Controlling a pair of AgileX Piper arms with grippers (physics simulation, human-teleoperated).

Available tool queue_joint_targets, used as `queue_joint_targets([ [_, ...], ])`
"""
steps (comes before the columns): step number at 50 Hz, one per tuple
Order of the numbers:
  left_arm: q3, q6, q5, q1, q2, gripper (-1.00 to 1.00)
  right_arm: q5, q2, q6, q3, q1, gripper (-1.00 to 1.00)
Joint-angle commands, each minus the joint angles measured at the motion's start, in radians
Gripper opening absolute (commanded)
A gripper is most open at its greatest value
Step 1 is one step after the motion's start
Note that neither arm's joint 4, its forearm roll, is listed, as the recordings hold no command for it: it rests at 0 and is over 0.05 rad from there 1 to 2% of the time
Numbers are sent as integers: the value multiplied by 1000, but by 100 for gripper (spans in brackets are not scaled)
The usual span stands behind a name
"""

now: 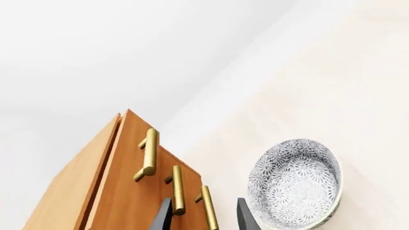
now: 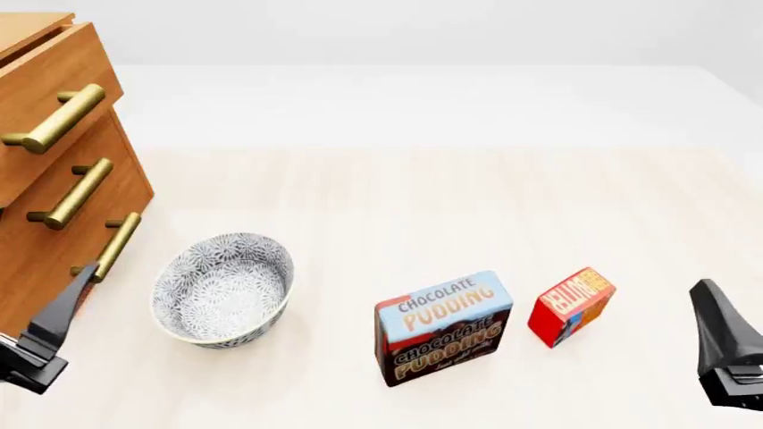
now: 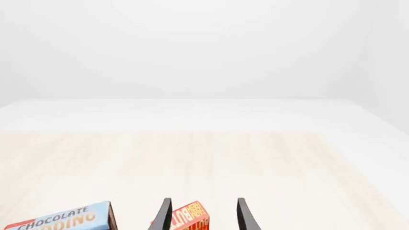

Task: Put the butter at the back in the top drawer of the cabinet and close it.

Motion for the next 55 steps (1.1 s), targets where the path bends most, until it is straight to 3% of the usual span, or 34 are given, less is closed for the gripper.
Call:
queue_joint_targets([
  [1, -10, 121, 25, 36, 25, 100, 0, 0, 0, 0, 0, 100],
  [6, -52, 163, 27, 34, 55, 100, 0, 0, 0, 0, 0, 100],
  [9, -92, 145, 69, 39, 101, 100, 0, 0, 0, 0, 0, 100],
  [20, -151, 229, 91, 62, 87, 100, 0, 0, 0, 0, 0, 100],
  [40, -190, 345, 28, 61, 184, 100, 0, 0, 0, 0, 0, 100],
  [55, -156, 441, -29, 86, 236, 100, 0, 0, 0, 0, 0, 100],
])
